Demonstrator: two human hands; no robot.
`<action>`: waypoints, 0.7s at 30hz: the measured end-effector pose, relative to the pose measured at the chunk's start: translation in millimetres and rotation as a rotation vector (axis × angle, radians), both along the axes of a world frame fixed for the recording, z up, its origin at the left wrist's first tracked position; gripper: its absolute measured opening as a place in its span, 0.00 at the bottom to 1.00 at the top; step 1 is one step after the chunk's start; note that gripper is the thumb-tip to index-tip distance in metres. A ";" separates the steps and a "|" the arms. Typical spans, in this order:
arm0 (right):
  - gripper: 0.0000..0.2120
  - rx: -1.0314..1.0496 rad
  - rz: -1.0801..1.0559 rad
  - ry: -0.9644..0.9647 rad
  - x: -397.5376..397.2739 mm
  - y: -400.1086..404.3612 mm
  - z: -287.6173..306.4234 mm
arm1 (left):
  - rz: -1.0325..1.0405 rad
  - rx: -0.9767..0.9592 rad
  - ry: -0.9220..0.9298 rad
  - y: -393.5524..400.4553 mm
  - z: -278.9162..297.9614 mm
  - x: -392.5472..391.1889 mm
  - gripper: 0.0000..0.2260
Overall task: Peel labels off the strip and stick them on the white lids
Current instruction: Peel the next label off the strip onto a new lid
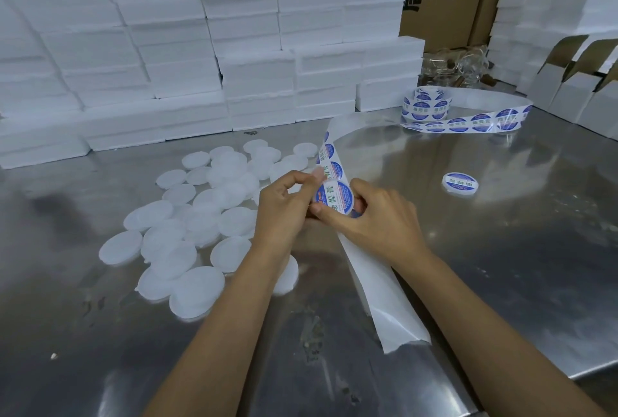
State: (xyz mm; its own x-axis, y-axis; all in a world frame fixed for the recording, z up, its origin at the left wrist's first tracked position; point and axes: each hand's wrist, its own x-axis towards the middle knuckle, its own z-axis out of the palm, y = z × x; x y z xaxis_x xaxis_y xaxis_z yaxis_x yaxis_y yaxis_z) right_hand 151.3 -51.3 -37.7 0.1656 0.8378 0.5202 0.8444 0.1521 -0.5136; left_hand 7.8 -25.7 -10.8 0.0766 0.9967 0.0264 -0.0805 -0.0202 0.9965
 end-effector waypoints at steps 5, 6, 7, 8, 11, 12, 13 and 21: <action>0.21 0.005 -0.077 0.026 -0.4 -1.8 2.0 | -0.123 -0.109 -0.108 -1.4 6.3 0.0 0.13; 0.26 0.005 -0.111 0.027 0.3 0.2 0.7 | -0.154 -0.110 -0.136 -1.9 5.8 0.4 0.11; 0.29 -0.005 -0.132 0.029 1.4 2.3 -0.4 | -0.178 -0.104 -0.151 -1.9 5.3 0.6 0.09; 0.31 -0.022 -0.136 0.041 2.1 4.2 -1.7 | -0.196 -0.095 -0.157 -1.5 4.8 0.1 0.08; 0.31 -0.031 -0.112 0.093 2.7 7.5 -3.7 | -0.263 -0.090 -0.176 1.2 3.5 -4.0 0.07; 0.31 -0.029 -0.111 0.108 2.8 8.0 -3.6 | -0.300 -0.090 -0.177 2.1 2.8 -5.4 0.08; 0.32 -0.027 -0.111 0.124 3.0 8.9 -3.8 | -0.336 -0.087 -0.165 2.5 1.5 -6.4 0.10; 0.24 0.015 0.058 0.266 7.9 12.4 -7.6 | -0.223 -0.033 -0.108 2.1 -1.7 -2.3 0.15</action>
